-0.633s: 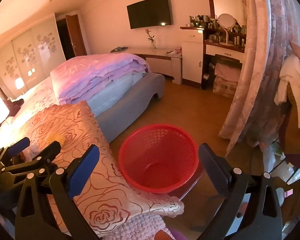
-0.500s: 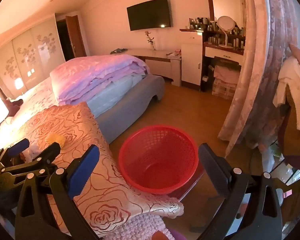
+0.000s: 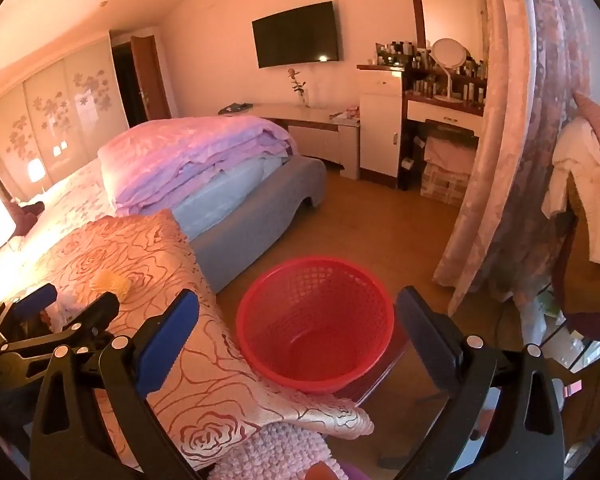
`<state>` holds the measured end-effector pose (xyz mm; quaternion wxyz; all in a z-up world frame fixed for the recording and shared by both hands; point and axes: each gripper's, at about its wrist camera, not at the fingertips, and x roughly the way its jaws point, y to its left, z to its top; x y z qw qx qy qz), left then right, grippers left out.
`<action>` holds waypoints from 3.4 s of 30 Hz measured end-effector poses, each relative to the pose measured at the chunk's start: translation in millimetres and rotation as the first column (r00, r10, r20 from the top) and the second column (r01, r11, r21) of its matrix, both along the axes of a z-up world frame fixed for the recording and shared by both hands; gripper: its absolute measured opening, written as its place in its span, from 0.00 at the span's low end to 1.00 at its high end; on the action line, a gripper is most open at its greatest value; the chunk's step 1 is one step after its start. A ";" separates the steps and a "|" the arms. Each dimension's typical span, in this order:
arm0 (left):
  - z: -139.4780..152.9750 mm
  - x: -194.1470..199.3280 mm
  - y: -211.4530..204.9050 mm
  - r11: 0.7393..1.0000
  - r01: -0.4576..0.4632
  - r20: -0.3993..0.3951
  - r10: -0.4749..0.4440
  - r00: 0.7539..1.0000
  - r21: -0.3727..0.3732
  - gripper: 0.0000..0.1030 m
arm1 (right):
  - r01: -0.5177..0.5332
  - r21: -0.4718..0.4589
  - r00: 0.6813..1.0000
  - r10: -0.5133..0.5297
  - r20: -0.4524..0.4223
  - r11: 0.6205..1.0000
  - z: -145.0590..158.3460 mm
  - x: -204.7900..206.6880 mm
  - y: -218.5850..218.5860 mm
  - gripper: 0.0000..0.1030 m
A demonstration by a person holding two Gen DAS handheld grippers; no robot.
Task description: Collect trash
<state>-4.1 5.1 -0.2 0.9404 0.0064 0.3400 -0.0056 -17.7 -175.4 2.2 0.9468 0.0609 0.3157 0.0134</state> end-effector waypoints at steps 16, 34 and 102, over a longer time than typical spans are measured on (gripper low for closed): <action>13.0 -21.6 6.6 0.994 0.019 0.058 -0.013 0.998 -0.109 0.93 | -0.004 0.006 1.000 0.004 0.013 1.000 4.7 -4.8 -3.3 0.94; 6.2 -20.2 3.4 0.999 -0.015 0.043 0.016 0.999 -0.030 0.93 | -0.005 0.011 1.000 0.005 0.005 1.000 2.1 -5.5 -1.2 0.94; 2.2 -92.3 175.7 0.947 -0.319 -0.099 0.315 0.944 -0.032 0.93 | -0.275 0.051 0.953 0.280 -0.116 0.960 -28.5 2.1 63.8 0.94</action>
